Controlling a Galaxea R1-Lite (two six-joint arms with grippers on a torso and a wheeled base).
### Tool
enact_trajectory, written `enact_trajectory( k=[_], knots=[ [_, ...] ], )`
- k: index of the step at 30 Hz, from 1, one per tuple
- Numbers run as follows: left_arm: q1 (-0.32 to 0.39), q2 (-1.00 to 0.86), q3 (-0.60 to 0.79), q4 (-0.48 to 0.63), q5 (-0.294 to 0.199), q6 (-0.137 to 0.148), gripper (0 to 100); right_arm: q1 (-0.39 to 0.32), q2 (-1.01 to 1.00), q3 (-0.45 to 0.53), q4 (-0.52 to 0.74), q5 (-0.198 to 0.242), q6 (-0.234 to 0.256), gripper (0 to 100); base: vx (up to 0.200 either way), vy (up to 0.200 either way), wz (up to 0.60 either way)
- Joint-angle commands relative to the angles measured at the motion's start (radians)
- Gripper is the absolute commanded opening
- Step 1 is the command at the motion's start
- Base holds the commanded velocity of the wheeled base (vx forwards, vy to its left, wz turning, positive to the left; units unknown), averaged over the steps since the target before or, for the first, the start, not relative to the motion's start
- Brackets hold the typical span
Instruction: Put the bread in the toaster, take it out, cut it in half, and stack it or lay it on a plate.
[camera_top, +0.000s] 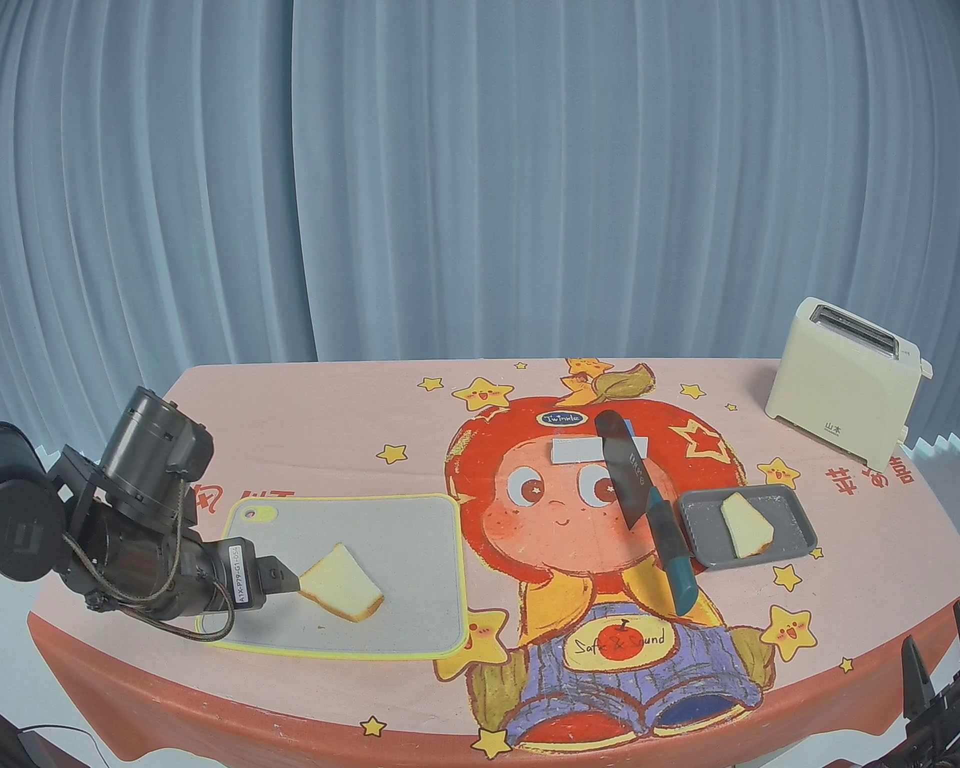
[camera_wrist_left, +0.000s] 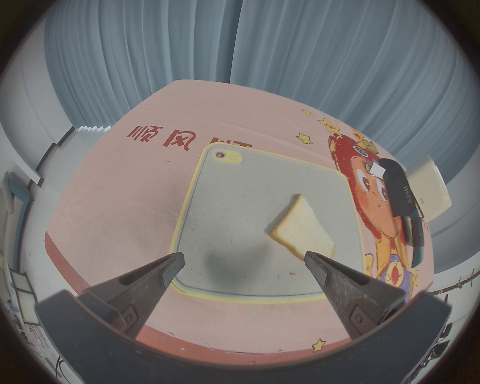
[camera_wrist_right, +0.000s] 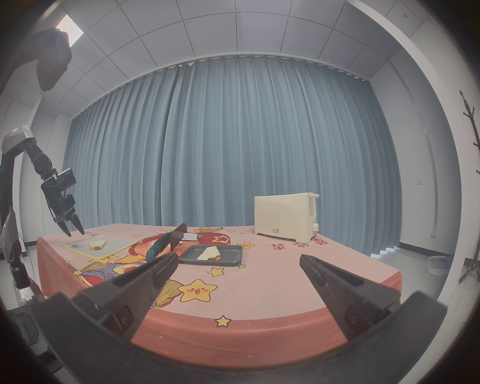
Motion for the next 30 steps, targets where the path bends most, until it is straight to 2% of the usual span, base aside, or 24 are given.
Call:
enact_trajectory(
  k=[1, 12, 16, 17, 18, 21, 30],
  knots=[
    [-0.001, 0.071, -0.004, -0.003, 0.014, -0.001, 100, 0.0, -0.018, 0.018, 0.0, 0.0, 0.0, 100, 0.0, 0.0, 0.0],
    [0.003, 0.123, -0.068, 0.0, 0.022, -0.001, 100, 0.0, -0.018, 0.018, 0.0, 0.0, 0.0, 100, 0.0, 0.0, 0.0],
    [0.003, 0.138, -0.082, 0.002, 0.053, -0.001, 100, 0.0, -0.018, 0.018, 0.0, 0.0, 0.0, 100, 0.0, 0.0, 0.0],
    [0.002, 0.151, -0.084, 0.002, 0.082, -0.001, 100, 0.0, -0.018, 0.018, 0.0, 0.0, 0.0, 100, 0.0, 0.0, 0.0],
    [0.002, 0.151, -0.084, 0.002, 0.082, -0.001, 100, 0.0, -0.018, 0.018, 0.0, 0.0, 0.0, 100, 0.0, 0.0, 0.0],
    [0.002, 0.181, -0.091, 0.002, 0.136, -0.001, 100, 0.0, -0.018, 0.018, 0.0, 0.0, 0.0, 100, 0.0, 0.0, 0.0],
    [-0.001, 0.197, -0.091, -0.001, 0.143, 0.002, 100, 0.0, -0.018, 0.018, 0.0, 0.0, 0.0, 100, 0.0, 0.0, 0.0]
  ],
)
